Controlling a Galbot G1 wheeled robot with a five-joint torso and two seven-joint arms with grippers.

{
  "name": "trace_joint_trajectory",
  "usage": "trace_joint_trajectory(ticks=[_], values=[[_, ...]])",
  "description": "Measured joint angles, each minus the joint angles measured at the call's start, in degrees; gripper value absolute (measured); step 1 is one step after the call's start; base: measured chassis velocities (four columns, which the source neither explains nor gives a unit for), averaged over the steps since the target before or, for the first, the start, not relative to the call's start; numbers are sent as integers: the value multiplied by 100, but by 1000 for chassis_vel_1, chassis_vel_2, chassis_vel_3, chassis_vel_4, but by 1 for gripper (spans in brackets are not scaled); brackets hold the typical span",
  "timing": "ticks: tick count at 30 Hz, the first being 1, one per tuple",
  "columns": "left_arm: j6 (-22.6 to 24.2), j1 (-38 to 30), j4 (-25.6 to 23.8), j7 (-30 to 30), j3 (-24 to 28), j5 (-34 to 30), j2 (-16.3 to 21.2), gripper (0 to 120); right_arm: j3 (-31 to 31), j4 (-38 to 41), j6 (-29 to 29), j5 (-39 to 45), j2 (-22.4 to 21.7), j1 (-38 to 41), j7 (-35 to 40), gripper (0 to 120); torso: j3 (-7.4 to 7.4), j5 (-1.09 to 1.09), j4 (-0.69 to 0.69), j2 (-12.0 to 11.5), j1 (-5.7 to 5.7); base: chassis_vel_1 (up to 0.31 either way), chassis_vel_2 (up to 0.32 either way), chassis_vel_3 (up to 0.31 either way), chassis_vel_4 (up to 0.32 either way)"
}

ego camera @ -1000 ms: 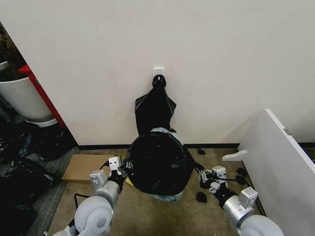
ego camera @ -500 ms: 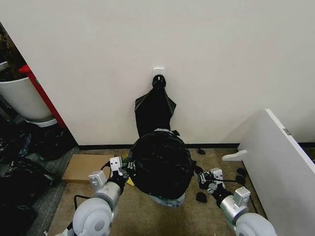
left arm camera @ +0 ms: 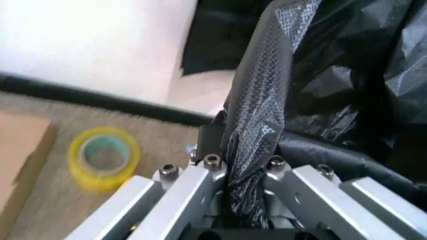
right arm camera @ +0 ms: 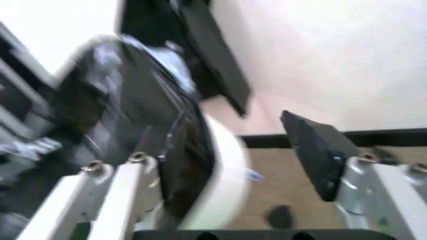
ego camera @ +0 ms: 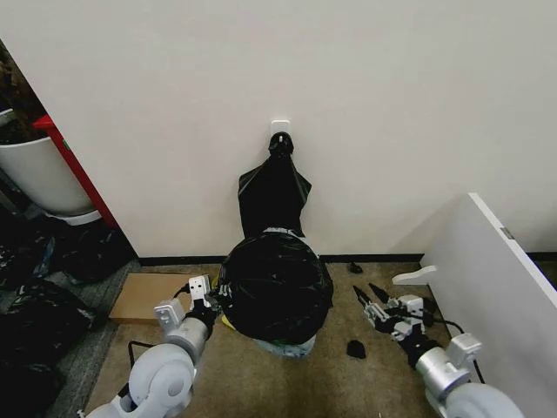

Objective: Place the garbage bag over the trash bin.

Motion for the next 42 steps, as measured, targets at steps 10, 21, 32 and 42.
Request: trace_joint_trajectory(ticks=[10, 21, 32, 42], values=[[-1495, -66, 756, 2036, 102, 670, 327, 1, 399, 111, -672, 1604, -764, 500, -540, 96, 0, 0, -1, 0, 0, 0, 0, 0, 0], [-1780, 159, 740, 2312, 176, 1535, 361, 1, -137, 371, -991, 1730, -1199, 1285, -353, 100, 0, 0, 0, 0, 0, 0, 0, 0, 0], [-1972, 293, 680, 2438, 177, 1814, 352, 1, -698, 184, -1202, 1749, -1210, 1725, -173, 84, 0, 0, 0, 0, 0, 0, 0, 0, 0], [-1983, 257, 688, 2414, 192, 1790, 317, 1, -761, 23, -1271, 1734, -1189, 1731, -183, 47, 0, 0, 0, 0, 0, 0, 0, 0, 0]])
